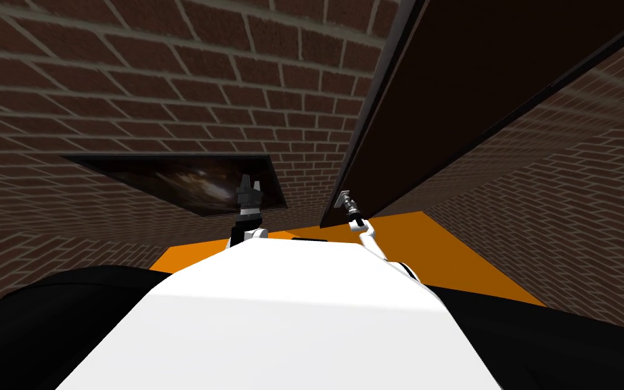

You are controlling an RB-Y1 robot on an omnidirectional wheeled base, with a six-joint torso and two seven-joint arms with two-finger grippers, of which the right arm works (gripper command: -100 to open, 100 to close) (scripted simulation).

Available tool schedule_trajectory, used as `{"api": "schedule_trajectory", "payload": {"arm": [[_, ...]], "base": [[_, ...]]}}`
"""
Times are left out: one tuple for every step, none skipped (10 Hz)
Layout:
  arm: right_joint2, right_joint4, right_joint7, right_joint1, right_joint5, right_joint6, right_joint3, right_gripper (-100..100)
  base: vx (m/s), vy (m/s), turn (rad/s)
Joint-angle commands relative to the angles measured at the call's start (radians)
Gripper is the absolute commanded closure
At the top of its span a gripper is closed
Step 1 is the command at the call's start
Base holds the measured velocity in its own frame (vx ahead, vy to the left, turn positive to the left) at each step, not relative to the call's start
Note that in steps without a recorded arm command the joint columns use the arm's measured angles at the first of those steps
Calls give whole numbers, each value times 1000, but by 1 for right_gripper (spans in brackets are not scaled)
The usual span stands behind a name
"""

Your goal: Pull the door open

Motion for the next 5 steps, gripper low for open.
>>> {"api": "schedule_trajectory", "payload": {"arm": [[-7,32,2,-16,-49,23,-31,100],[-7,32,2,-16,-49,23,-31,100],[-8,36,-8,-17,-90,66,-35,100],[-8,36,-8,-17,-113,66,-35,100],[-8,36,-8,-17,-113,66,-35,100]], "base": [[-3,15,-23],[-7,18,-16],[-17,7,-6],[0,0,0],[-3,-13,2]]}}
